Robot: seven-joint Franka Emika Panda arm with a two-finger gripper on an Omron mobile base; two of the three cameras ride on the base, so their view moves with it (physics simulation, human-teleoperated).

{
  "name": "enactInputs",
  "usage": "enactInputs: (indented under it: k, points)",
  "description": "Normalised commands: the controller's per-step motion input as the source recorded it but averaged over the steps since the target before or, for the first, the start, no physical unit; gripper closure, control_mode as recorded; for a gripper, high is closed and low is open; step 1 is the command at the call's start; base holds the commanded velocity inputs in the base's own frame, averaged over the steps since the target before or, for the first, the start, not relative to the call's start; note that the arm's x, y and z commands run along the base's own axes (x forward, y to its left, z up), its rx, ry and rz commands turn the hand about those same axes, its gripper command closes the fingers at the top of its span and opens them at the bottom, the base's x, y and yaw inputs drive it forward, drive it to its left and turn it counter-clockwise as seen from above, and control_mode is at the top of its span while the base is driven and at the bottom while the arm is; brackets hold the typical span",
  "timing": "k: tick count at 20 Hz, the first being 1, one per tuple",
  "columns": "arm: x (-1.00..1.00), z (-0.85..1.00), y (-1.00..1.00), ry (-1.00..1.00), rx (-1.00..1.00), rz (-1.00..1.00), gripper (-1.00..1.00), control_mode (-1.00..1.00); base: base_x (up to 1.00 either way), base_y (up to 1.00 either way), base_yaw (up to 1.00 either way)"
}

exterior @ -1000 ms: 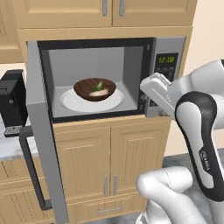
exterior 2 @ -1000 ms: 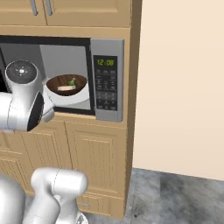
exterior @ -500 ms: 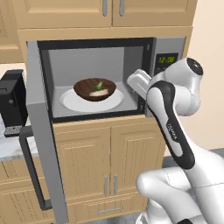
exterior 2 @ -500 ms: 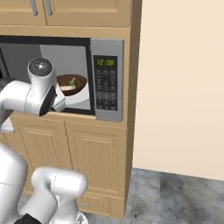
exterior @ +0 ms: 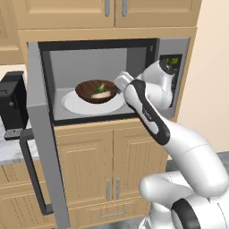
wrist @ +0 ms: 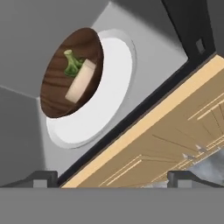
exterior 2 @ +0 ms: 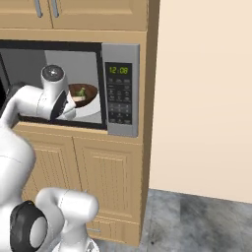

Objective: The microwave is finished heating the steak and broccoli. Take the bowl containing the food and place it on the dining counter.

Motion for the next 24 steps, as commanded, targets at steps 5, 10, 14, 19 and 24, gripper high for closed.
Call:
enactInputs:
  k: [5,10,14,19,24]
  points:
    - [0.45,-0.20,0.17,0.09,0.00,0.00,-1.00,-1.00,0.00,0.00,0.00]
    - [0.38,-0.25,0.19,0.06,0.00,0.00,-1.00,-1.00,0.00,0.00,0.00]
    - [0.50,-0.21,0.17,0.04,0.00,0.00,-1.00,-1.00,0.00,0.00,0.00]
    - [0.49,-0.14,0.21,0.04,0.00,0.00,-1.00,-1.00,0.00,0.00,0.00]
    - [0.41,-0.21,0.18,0.07,0.00,0.00,-1.00,-1.00,0.00,0.00,0.00]
